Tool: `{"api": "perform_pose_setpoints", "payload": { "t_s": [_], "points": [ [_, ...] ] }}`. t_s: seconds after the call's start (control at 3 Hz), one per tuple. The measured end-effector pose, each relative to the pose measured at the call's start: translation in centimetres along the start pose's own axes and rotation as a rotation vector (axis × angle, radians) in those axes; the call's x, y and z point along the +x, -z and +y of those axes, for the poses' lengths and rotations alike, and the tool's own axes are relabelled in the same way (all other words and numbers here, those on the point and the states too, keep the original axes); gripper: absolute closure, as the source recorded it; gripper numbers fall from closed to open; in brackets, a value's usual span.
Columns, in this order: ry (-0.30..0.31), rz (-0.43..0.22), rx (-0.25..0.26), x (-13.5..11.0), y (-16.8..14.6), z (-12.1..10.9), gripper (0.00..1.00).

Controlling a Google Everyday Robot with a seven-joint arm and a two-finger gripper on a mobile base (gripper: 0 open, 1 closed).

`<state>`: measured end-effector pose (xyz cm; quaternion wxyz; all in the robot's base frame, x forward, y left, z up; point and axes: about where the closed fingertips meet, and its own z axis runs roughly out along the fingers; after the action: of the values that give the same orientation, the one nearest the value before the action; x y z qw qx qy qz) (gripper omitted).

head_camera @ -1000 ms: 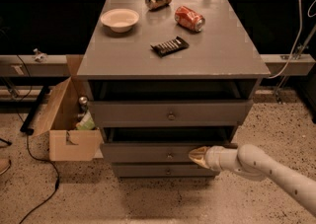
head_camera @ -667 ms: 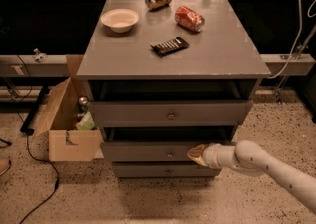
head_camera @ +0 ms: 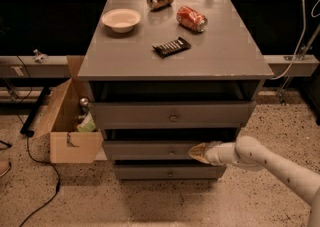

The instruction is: Close middle drawer

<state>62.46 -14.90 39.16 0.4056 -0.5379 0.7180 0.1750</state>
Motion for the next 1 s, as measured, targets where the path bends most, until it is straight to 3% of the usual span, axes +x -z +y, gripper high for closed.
{"api": "perform_pose_setpoints", "payload": {
  "t_s": [0.33, 1.0],
  "points": [
    [0.023, 0.030, -0.028, -0.1, -0.9, -1.1, 1.00],
    [-0.012, 0.034, -0.032, 1.1, 1.4, -0.2, 1.00]
  ]
}}
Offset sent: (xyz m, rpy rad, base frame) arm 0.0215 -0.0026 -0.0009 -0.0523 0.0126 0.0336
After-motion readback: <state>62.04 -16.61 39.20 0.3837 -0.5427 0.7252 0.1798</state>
